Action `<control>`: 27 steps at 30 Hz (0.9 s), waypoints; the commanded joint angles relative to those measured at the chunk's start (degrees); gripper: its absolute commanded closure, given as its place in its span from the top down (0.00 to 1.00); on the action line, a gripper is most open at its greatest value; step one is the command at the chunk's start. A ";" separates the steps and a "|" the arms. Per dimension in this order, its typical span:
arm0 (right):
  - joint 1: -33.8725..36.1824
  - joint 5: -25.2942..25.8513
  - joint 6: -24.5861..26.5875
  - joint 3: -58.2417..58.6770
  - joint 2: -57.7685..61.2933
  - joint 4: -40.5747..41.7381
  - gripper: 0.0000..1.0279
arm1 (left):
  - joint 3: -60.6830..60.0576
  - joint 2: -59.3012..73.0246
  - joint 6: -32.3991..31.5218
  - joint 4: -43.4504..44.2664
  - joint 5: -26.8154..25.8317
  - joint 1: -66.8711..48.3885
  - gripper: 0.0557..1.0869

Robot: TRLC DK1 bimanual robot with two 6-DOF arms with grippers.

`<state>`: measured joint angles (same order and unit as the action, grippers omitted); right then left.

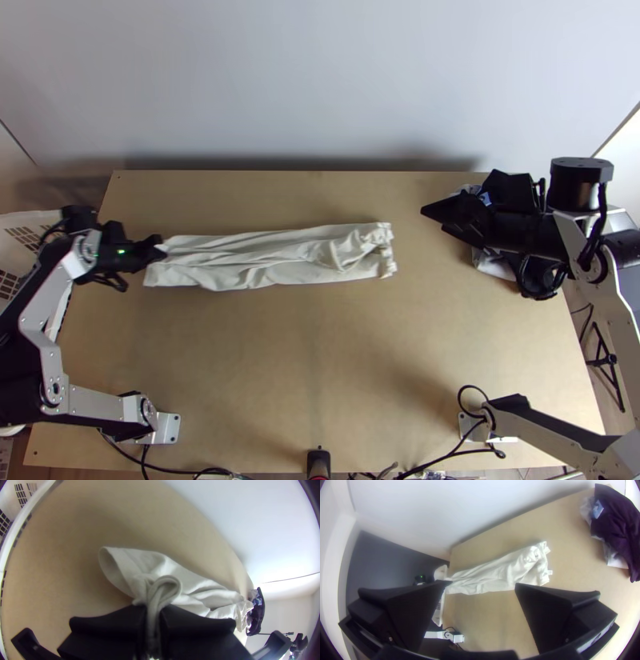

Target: Fold the t-shirt

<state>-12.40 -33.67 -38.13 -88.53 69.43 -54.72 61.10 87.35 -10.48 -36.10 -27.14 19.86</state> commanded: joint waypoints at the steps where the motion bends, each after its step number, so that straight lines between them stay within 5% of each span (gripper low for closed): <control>1: 0.54 0.01 -0.19 2.14 -1.23 1.11 0.96 | 1.83 -4.47 8.46 -7.67 0.59 5.28 0.04; 9: 0.63 0.10 -1.16 2.75 -1.23 2.51 0.96 | 5.96 -5.70 7.23 -11.36 3.76 -1.66 0.03; 27: 1.86 0.10 -1.51 7.76 -4.21 2.69 0.96 | 9.48 -0.52 -8.94 -4.25 14.57 -29.17 0.04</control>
<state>-11.05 -33.56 -39.64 -81.89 66.00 -52.07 67.26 83.92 -14.15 -41.43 -15.51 -1.39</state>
